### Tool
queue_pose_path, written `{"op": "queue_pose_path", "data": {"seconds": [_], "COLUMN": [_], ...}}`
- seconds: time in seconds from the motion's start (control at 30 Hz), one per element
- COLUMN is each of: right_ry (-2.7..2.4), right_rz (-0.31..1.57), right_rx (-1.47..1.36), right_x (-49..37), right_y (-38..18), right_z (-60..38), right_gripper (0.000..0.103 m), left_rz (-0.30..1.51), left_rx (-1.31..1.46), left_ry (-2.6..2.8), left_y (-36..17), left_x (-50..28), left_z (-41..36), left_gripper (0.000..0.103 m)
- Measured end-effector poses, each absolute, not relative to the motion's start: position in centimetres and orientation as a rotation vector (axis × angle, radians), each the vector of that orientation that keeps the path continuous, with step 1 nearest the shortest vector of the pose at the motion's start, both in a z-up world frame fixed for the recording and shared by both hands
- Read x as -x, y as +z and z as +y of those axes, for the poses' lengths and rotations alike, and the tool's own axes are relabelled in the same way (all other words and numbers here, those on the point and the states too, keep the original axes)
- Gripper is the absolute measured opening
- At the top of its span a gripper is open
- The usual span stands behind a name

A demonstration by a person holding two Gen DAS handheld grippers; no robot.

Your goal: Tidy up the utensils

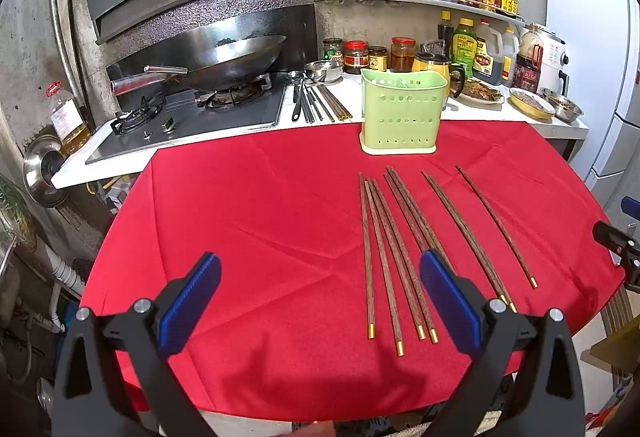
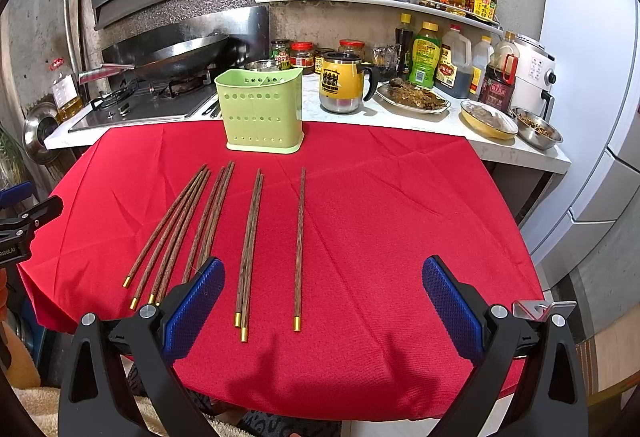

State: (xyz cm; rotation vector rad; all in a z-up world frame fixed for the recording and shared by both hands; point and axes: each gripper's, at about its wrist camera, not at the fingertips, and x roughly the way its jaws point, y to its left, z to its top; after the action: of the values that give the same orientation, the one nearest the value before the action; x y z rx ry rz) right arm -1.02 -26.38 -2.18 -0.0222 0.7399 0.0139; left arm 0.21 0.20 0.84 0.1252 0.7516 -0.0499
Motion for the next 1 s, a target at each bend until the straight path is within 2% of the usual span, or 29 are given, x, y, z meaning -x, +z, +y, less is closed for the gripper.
{"op": "queue_pose_path", "data": {"seconds": [0.6, 1.0], "right_ry": [0.009, -0.034], "right_rz": [0.746, 0.748], "right_rx": [0.013, 0.011], "right_x": [1.1, 0.0], "right_y": [-2.5, -6.4], "right_z": [-26.5, -27.7], "right_gripper": [0.097, 0.097], "left_rz": [0.761, 0.880], "left_rx": [-0.122, -0.128], "left_ry": [-0.044, -0.063], "left_y": [0.2, -5.9], "left_x": [-0.3, -2.5], "left_z": [0.5, 0.8], "left_gripper": [0.097, 0.097]}}
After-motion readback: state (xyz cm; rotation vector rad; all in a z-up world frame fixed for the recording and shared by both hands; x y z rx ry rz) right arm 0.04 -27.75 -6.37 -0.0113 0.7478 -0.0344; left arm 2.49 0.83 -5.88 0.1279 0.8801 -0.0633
